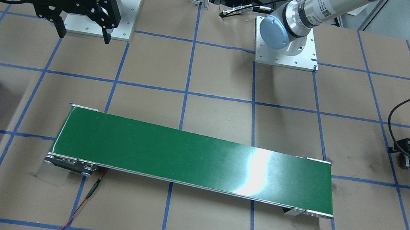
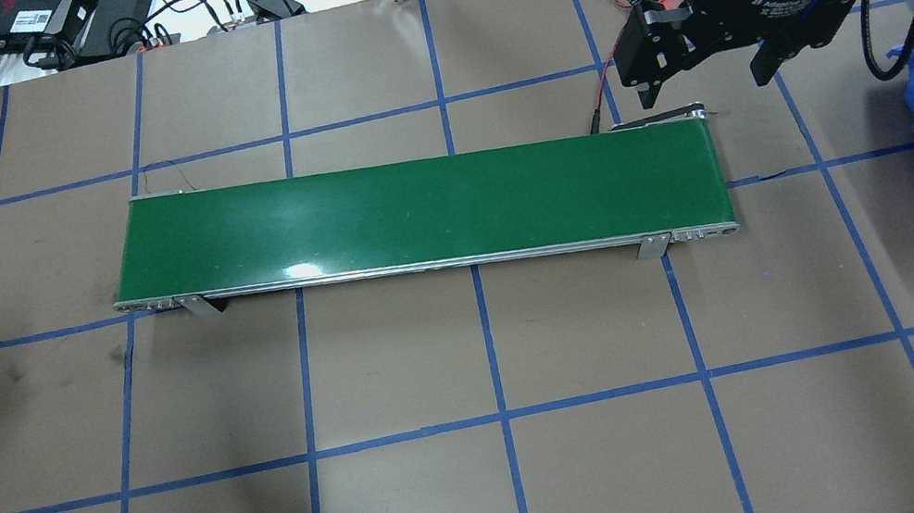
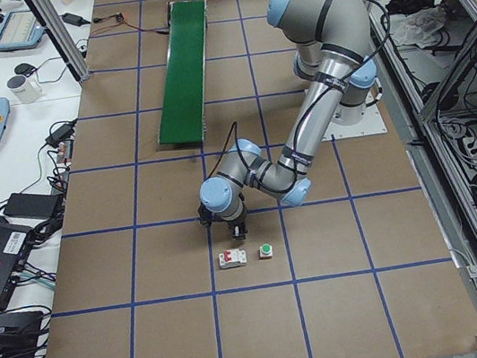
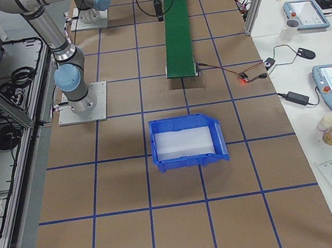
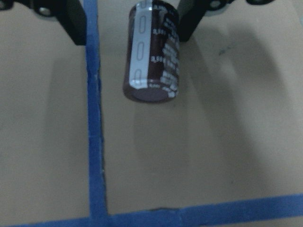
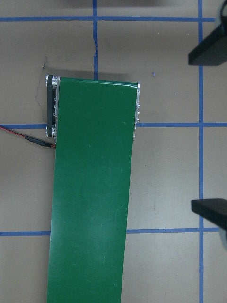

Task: Move capacitor from left to right
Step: 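Lift the capacitor with the left gripper and carry it over the conveyor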

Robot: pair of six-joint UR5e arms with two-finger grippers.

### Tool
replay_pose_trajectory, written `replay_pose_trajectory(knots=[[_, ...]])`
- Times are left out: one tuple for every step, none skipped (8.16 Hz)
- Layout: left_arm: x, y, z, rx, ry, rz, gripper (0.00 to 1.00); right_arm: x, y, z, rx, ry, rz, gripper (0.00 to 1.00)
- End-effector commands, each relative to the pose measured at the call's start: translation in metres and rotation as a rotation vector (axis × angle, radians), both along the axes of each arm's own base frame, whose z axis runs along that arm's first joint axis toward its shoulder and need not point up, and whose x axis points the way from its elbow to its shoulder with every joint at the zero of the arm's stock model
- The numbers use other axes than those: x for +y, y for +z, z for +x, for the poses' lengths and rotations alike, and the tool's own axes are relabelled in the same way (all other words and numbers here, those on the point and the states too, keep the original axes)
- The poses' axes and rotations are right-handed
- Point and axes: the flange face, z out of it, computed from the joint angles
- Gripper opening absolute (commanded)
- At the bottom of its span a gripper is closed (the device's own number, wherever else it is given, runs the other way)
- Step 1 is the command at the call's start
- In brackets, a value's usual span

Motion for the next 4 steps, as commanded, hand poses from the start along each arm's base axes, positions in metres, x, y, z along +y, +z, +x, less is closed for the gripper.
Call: replay_pose_trajectory(knots=[[0.0, 0.01, 0.001, -0.015, 0.002, -0.001, 0.0, 0.0, 0.0, 0.0, 0.0, 0.001, -0.002, 1.0], [0.001, 0.019, 0.0, -0.017, 0.001, -0.007, 0.0, 0.0, -0.001, 0.0, 0.002, 0.001, 0.001, 1.0], [-0.002, 0.033, -0.005, -0.029, -0.006, -0.018, 0.0, 0.0, 0.0, 0.0, -0.001, 0.002, 0.0, 1.0], [-0.007, 0.055, -0.017, -0.039, -0.013, -0.038, 0.0, 0.0, -0.001, 0.0, -0.001, 0.005, 0.001, 1.0]])
